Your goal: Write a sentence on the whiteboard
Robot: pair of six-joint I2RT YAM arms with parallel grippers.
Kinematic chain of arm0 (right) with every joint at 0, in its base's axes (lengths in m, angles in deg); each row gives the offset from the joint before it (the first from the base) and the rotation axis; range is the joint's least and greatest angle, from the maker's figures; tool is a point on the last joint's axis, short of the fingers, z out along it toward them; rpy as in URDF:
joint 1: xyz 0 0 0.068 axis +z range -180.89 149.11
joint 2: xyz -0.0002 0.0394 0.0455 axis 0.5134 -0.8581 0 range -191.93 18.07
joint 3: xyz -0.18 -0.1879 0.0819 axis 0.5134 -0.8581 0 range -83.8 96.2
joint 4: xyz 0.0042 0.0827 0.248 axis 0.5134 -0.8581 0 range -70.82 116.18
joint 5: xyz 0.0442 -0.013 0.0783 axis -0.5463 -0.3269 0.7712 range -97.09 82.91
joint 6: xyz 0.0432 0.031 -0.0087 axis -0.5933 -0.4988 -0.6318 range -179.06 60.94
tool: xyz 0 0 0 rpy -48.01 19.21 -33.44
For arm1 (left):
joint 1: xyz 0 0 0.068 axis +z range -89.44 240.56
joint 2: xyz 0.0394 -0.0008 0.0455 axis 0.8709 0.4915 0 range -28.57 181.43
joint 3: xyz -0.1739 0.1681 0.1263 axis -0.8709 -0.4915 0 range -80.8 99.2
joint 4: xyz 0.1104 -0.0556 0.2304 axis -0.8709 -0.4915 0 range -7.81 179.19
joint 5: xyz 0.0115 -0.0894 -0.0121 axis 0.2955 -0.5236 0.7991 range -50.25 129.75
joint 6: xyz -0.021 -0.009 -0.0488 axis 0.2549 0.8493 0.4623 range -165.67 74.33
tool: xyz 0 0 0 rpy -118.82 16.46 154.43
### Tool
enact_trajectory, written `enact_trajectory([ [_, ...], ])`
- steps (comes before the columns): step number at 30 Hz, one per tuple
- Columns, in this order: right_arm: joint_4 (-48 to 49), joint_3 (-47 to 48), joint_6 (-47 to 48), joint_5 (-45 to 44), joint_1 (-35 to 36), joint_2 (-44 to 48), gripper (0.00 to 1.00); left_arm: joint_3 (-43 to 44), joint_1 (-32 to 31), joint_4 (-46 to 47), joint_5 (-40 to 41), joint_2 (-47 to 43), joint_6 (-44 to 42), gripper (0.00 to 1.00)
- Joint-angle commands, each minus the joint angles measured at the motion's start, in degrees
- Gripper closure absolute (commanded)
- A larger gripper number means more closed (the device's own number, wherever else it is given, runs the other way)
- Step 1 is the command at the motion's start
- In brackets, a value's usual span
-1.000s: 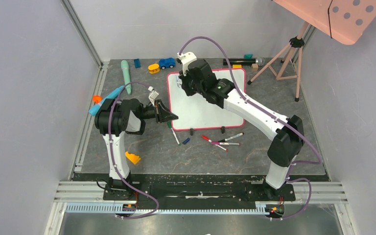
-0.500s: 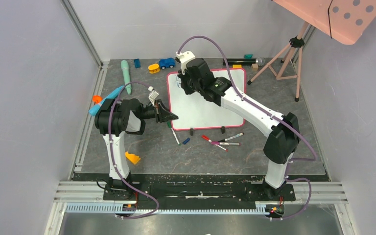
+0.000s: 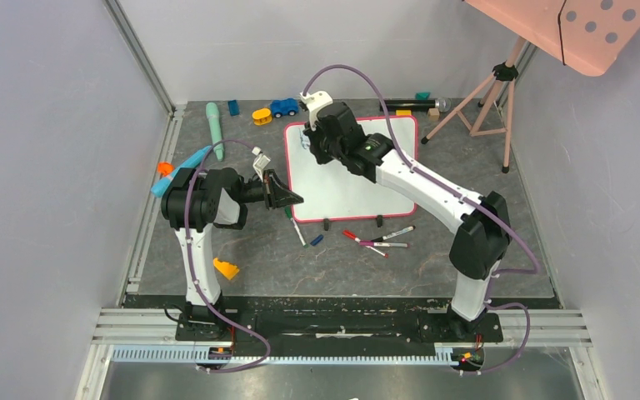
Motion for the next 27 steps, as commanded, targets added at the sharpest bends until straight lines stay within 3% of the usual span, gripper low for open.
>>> enact_trajectory([
  [1,0.63,-1.82,0.41,-2.09,-0.48,2.82,1.0,-0.03,-0.08,4.4,-2.28,1.27,-7.21,0.98],
  [21,0.74,-7.49,-0.43,-3.23,-0.75,6.93,1.0,-0.02,-0.08,4.39,-2.31,1.22,-7.26,0.98],
  [27,1.39,-5.42,-0.69,0.32,-1.16,7.92,1.0,0.05,-0.09,4.39,-2.31,1.27,-7.24,0.98],
])
